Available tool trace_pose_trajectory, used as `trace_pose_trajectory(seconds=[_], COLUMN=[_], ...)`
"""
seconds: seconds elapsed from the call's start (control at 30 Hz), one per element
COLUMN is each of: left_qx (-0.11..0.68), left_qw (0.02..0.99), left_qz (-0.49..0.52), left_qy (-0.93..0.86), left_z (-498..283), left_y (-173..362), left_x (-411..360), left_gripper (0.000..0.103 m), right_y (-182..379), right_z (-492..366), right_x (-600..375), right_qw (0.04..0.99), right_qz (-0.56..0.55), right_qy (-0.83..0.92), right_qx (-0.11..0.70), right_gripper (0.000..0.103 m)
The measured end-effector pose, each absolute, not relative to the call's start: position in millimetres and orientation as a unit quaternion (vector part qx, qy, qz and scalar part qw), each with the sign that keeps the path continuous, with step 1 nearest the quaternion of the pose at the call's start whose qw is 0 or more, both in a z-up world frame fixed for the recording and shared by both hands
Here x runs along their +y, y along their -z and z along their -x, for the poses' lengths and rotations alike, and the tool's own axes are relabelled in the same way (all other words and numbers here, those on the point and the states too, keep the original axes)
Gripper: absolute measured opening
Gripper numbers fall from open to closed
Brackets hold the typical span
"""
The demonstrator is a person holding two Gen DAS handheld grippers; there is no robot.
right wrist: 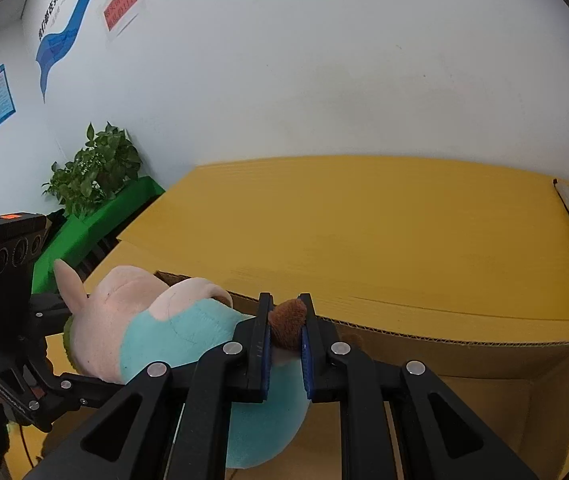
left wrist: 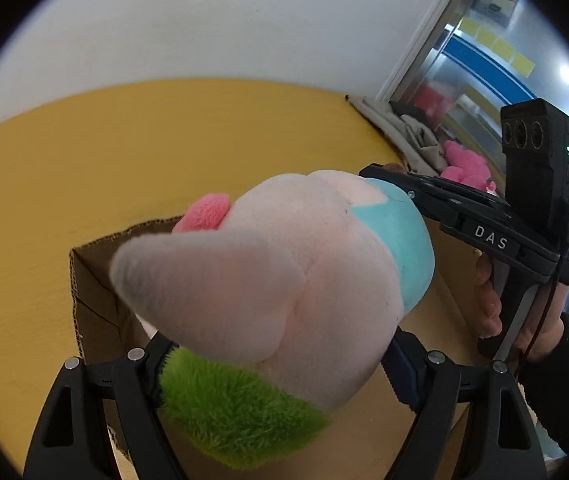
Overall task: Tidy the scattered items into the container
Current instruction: 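Carry the pig plush with both grippers over the cardboard box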
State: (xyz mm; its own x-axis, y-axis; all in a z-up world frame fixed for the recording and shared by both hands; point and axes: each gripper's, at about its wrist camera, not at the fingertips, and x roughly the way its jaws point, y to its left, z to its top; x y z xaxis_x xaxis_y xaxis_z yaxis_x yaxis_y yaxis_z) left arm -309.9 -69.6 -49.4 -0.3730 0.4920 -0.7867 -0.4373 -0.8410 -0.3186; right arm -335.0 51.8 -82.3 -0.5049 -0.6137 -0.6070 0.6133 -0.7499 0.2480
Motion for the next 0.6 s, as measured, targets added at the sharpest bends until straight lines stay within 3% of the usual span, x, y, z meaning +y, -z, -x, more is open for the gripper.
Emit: trace_pose_trajectory(seconds=[0.3, 0.47, 0.57, 0.6], left_qx=[-0.042, -0.035, -0.029, -0.029], left_qw=[0.241, 0.23, 0.213, 0.208], left_qz=[0.54, 0.527, 0.517, 0.512], left_qy=[-0.805, -0.817, -0.828, -0.833], left_z=[319.3, 314.2, 302.2, 298.7], left_y=[83.4, 78.5, 67.9, 63.1], left_x=[-74.5, -87.7, -95.2, -98.1], left_gripper=[0.085, 0.086, 0.087, 0.088], right_y=[142.6, 142.5, 142.7, 143.3], right_z=[352.6, 359.1, 358.7, 358.1], right_x=[53.5, 50.2, 52.3, 53.7], right_qw=[0.322, 0.3, 0.294, 0.286], right_qz=[-0.385, -0.401, -0.407, -0.406], right_qy=[0.865, 0.865, 0.865, 0.868], right_qx=[-0.009, -0.006, -0.003, 0.004], right_gripper=[0.014, 0.022, 0.044, 0.065])
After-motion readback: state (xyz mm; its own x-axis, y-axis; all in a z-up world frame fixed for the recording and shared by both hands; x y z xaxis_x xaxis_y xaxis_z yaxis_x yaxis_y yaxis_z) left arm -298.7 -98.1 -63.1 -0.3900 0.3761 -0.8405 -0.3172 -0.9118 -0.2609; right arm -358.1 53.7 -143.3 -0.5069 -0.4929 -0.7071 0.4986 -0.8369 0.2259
